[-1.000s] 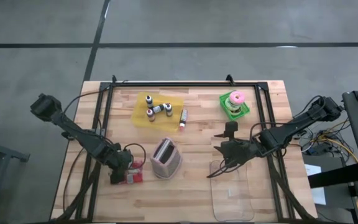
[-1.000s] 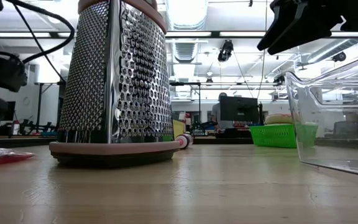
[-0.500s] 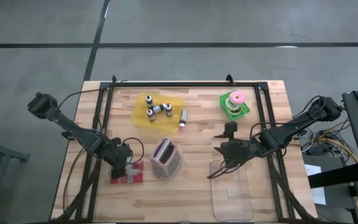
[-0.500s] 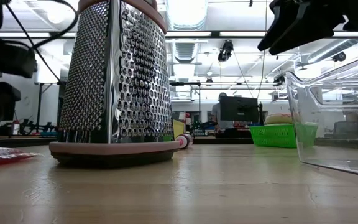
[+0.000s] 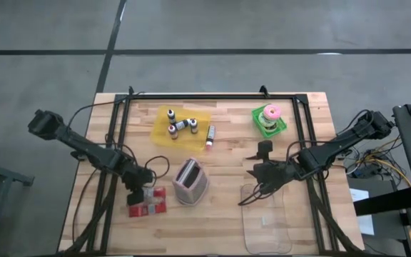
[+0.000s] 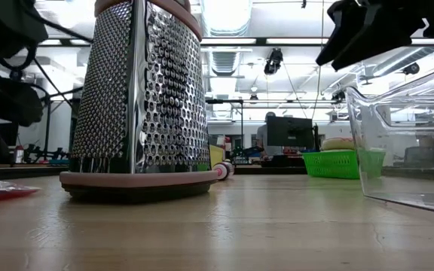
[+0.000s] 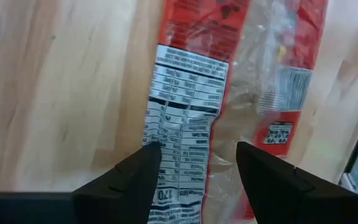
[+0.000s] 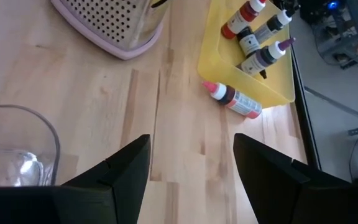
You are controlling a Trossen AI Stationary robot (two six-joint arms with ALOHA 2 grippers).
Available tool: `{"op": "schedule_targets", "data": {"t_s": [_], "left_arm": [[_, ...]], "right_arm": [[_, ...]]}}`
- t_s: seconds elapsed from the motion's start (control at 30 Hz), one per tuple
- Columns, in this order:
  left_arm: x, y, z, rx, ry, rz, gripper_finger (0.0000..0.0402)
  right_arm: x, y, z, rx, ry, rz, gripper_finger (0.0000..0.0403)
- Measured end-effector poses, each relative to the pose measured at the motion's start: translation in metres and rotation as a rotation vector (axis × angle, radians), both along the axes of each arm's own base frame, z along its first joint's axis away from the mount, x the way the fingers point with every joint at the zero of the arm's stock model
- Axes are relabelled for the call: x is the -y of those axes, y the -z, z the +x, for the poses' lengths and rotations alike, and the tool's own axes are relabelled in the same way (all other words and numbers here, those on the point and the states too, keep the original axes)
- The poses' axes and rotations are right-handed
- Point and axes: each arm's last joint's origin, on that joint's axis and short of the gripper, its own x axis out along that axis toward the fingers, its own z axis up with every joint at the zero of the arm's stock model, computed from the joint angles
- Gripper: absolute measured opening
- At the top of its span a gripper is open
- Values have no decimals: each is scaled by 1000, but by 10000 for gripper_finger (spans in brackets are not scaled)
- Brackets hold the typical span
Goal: Pick & Place Food Item
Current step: Put the popcorn bag into the transparent bin
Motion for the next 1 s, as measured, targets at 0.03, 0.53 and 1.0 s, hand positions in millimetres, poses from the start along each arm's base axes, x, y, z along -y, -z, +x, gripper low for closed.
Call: {"op": "schedule_targets", "data": {"t_s": [0.03, 0.53, 1.0], "left_arm": [[-1, 2, -1, -3, -6, -4, 223], [-9, -8, -1, -35, -7, 84, 223], [-12, -24, 7, 92, 53, 220, 223]], "right_arm": [[0, 0, 0, -3, -4, 5, 226], [0, 1, -1, -20, -5, 0, 226], [0, 2, -2, -25, 0, 15, 226]]}}
